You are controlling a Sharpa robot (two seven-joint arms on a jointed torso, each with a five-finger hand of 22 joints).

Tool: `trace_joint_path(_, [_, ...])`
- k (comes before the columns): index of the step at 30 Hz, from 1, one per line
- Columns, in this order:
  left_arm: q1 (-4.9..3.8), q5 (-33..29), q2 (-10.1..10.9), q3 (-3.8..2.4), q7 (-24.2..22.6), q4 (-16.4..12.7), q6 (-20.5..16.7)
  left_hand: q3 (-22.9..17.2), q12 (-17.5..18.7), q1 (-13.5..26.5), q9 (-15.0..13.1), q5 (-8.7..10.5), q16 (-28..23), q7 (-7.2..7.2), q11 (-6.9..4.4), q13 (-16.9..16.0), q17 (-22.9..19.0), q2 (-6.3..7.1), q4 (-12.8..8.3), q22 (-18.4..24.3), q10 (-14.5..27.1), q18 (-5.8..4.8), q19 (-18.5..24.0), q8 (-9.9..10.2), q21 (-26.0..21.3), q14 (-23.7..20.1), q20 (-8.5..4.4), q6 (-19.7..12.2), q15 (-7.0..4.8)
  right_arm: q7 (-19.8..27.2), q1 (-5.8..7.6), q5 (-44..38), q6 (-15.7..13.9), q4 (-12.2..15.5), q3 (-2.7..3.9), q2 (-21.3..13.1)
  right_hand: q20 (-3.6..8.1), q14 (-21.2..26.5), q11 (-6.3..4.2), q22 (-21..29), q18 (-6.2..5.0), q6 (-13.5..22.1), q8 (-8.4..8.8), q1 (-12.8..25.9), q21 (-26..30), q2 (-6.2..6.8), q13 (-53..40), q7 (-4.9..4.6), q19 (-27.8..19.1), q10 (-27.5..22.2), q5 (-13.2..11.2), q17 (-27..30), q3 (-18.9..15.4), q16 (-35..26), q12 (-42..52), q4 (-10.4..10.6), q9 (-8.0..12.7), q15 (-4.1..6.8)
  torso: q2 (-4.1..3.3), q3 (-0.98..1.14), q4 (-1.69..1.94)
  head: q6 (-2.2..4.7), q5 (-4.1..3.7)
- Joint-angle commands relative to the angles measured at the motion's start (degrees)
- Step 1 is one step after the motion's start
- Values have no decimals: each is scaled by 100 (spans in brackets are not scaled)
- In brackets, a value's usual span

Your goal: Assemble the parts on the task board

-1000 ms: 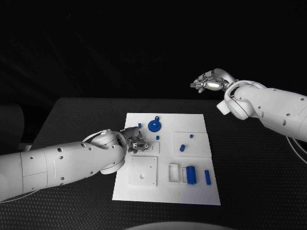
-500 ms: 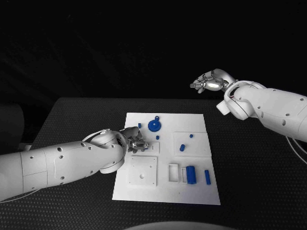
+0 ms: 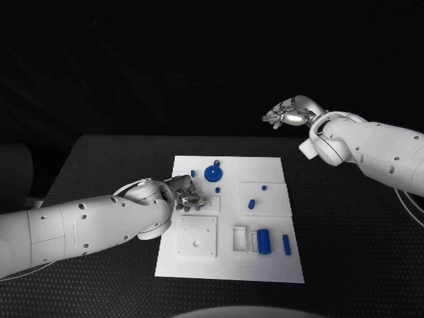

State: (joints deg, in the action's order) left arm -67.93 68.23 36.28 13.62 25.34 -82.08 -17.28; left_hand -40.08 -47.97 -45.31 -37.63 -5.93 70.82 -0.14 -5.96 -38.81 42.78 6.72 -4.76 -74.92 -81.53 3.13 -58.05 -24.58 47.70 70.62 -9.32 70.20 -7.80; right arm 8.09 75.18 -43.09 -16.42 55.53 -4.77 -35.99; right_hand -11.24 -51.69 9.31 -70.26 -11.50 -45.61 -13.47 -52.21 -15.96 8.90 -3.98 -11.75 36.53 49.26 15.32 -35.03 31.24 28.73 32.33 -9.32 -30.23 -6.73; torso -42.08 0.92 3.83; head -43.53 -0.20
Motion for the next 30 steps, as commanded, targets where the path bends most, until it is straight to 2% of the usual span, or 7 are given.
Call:
trace_joint_path(1, [27,-100,-13,16,-65,-18,140,4,-40,19,11,44,38,14,14,9,-12,73,64,-105,2,-64,38,-31,-36,-6,-316,-36,34,19,-2,1,66,-2,3,-4,-28,-9,0,-10,-2,21,-30,58,40,-2,4,-32,1,48,20,-8,-12,-24,-35,18,9,-26,-2,0,-1,-6,0])
trace_joint_path(8, [26,-100,29,15,-73,-32,124,5,-61,58,42,282,53,13,12,40,-37,215,264,-105,11,-61,38,-62,-41,-15,-322,-51,28,18,-7,1,68,-2,3,-11,-28,-8,0,-12,-2,21,-31,58,42,-3,4,-32,1,48,21,-9,-13,-25,-35,18,10,-26,0,-1,0,5,-2])
trace_joint_path(13, [14,-107,102,14,-72,-69,121,-2,-73,147,42,316,70,15,14,59,-52,517,558,-101,18,-55,27,-100,-40,-28,-330,-74,24,17,-12,1,70,-12,3,-20,-29,-7,0,-14,-2,21,-32,60,44,-2,4,-32,1,49,21,-10,-14,-26,-36,18,11,-26,3,-1,-2,9,-12])
trace_joint_path(18, [7,-139,129,13,-91,-91,118,-25,-79,134,38,315,78,15,15,63,-55,596,649,-102,19,-53,23,-116,-35,-32,-331,-83,22,15,-15,1,70,-15,3,-27,-29,-7,0,-14,-2,21,-32,61,45,-3,4,-32,0,49,21,-10,-15,-26,-36,18,11,-26,0,3,-5,8,-13])
trace_joint_path(23, [4,-154,142,11,-109,-102,92,-16,-79,291,37,316,82,18,17,75,-67,961,940,-97,25,-55,28,-133,-42,-41,-328,-102,23,13,-21,1,74,-24,3,-28,-29,-7,0,-16,-2,21,-33,61,46,-3,4,-32,0,49,22,-11,-16,-27,-36,18,11,-26,-1,-1,-1,11,-20])
trace_joint_path(27, [-24,-161,167,10,-128,-119,81,149,-82,391,37,315,88,22,21,82,-73,1009,1033,-105,35,-57,59,-144,-46,-54,-326,-126,23,14,-23,1,76,-24,3,-33,-29,-7,0,-17,-2,21,-33,61,47,-3,4,-32,0,50,23,-11,-16,-27,-36,18,12,-26,0,1,0,14,-18])
trace_joint_path(30, [-58,-174,189,9,-150,-146,79,676,-89,416,12,307,108,14,12,78,-71,848,957,-105,64,-34,133,-175,-56,-96,-341,-171,12,13,-27,1,82,-28,3,-32,-29,-7,0,-18,-2,21,-34,62,48,-3,4,-33,0,50,23,-12,-17,-28,-36,18,13,-26,0,2,0,18,-14])
